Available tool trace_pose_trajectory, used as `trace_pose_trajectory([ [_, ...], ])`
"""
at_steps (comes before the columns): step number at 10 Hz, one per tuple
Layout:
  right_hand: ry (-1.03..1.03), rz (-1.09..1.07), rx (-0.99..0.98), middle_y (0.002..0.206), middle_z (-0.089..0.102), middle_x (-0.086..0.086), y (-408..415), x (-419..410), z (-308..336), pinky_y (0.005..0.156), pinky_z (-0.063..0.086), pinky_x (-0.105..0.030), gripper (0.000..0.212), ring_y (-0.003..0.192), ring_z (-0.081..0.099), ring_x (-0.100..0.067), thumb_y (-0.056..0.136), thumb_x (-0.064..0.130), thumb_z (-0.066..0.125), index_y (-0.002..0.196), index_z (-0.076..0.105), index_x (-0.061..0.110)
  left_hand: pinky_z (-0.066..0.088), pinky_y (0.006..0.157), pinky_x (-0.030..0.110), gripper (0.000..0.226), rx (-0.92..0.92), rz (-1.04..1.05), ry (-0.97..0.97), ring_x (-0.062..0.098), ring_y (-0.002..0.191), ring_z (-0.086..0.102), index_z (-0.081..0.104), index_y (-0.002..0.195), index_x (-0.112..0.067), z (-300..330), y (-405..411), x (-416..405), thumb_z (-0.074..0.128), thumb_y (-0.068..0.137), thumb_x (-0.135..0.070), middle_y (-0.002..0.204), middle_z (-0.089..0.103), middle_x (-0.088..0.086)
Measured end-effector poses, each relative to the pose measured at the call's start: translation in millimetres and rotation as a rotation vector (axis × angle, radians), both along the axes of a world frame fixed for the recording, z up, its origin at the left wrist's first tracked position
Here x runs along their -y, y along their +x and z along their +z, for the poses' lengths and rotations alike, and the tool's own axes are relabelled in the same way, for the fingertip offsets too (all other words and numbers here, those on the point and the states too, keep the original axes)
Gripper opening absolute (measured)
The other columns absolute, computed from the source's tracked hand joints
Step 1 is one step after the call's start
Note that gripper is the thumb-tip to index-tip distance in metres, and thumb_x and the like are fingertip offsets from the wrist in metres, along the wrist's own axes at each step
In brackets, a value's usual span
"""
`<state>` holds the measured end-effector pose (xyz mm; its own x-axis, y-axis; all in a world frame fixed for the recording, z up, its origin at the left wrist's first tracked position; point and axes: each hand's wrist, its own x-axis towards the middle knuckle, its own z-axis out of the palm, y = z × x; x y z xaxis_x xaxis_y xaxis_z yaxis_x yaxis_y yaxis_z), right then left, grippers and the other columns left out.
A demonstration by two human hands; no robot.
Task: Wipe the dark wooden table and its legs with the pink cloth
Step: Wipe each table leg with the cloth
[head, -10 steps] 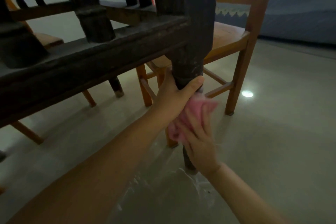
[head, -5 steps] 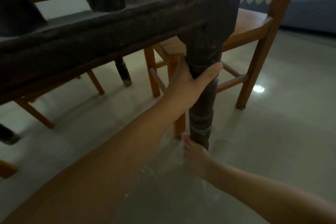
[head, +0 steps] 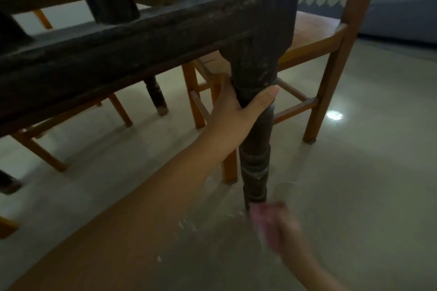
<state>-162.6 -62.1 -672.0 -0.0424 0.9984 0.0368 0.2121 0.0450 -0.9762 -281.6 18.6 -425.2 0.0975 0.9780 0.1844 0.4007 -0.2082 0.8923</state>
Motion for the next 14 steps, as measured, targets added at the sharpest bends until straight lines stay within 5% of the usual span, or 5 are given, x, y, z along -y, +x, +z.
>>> trace_pose_trajectory([
  [1,-0.069,-0.42,-0.313,0.088,0.061,-0.005,4,-20,19,0.055,0.043,-0.003,0.037,0.069,0.06,-0.002,0.095,0.03,0.049,0.112,0.063,0.0,0.034,0.081,0.021,0.06,0.031,0.005,0.013,0.002,0.101,0.038,0.03,0.134,-0.023,-2,0,-1,0.056,0.084,-0.043,0.118,0.044,-0.009],
  [4,-0.469,-0.377,-0.461,0.125,0.056,-0.027,-37,-49,-41,0.095,0.043,-0.064,0.066,0.111,0.054,-0.048,0.084,0.068,0.048,0.123,0.058,0.015,0.033,0.084,0.023,0.06,0.037,-0.016,-0.006,-0.001,0.099,0.037,0.029,0.135,-0.025,0,-2,1,0.056,0.084,-0.044,0.112,0.041,-0.014],
  [7,-0.128,-0.355,-0.378,0.118,0.05,0.022,-43,-55,58,0.074,0.043,-0.005,0.028,0.114,0.05,0.002,0.103,0.036,0.032,0.128,0.04,0.047,0.034,0.096,0.03,0.065,0.066,0.006,0.005,0.004,0.115,0.039,0.025,0.138,-0.029,-3,-1,1,0.055,0.083,-0.048,0.132,0.043,-0.009],
  [10,0.183,-0.321,-0.549,0.137,0.051,0.012,-51,-52,163,0.098,0.041,-0.023,0.042,0.124,0.047,-0.003,0.096,0.055,0.029,0.134,0.043,0.043,0.033,0.083,0.009,0.06,0.065,-0.008,0.011,-0.009,0.106,0.042,0.026,0.136,-0.031,-2,-1,6,0.055,0.085,-0.044,0.114,0.043,-0.024],
  [14,0.174,-0.428,-0.327,0.138,0.049,0.011,-74,-26,84,0.101,0.04,-0.03,0.048,0.128,0.047,-0.011,0.095,0.053,0.04,0.141,0.035,0.038,0.032,0.087,0.009,0.042,0.083,-0.038,-0.07,-0.003,0.101,0.048,0.035,0.125,-0.026,7,-1,12,0.054,0.089,-0.034,0.1,0.041,-0.019],
])
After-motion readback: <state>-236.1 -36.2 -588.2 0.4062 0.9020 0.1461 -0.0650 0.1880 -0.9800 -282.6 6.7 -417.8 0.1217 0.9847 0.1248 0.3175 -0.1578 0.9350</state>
